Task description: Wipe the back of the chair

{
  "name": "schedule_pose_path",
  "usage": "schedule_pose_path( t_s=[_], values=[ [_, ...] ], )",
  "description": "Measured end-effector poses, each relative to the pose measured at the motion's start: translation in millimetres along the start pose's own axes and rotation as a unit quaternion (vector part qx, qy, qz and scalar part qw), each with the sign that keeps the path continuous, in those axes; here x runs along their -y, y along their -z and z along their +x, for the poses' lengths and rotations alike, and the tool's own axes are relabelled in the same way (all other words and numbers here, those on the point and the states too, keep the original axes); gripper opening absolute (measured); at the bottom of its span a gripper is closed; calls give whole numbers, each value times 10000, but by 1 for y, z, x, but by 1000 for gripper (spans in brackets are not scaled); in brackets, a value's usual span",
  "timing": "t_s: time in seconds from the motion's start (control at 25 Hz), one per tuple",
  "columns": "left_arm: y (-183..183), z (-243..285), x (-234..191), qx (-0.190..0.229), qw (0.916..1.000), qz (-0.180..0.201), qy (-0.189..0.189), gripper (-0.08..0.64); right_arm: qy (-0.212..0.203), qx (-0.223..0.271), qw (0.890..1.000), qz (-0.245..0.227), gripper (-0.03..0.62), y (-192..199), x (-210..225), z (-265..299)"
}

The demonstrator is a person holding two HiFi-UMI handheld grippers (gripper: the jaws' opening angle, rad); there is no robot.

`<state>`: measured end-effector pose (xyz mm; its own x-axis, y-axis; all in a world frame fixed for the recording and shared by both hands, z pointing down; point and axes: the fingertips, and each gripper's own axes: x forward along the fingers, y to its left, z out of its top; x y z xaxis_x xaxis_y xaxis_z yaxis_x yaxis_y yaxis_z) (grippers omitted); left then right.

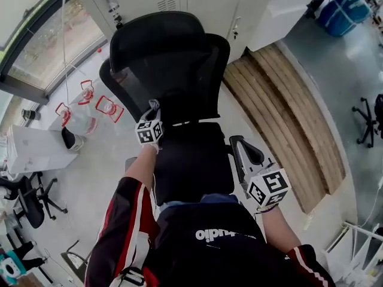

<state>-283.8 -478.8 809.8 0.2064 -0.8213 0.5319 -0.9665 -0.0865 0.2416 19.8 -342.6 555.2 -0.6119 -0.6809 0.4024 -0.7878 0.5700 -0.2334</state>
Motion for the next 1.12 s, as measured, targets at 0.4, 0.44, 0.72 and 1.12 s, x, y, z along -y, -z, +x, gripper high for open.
schedule_pose_path(
  t_s=[0.4,0.44,0.72,1.12],
  values=[
    [-2,67,122,-170,9950,296,938,57,753,104,9964,383,15,13,50,-44],
    [-1,73,134,-198,9939,331,1031,57,832,111,9956,421,15,15,55,-49],
    [7,110,208,-332,9864,464,1544,57,1355,126,9886,641,15,28,87,-81],
    [5,118,278,-306,9765,423,2090,57,1607,151,9842,733,15,37,103,-106]
  ],
)
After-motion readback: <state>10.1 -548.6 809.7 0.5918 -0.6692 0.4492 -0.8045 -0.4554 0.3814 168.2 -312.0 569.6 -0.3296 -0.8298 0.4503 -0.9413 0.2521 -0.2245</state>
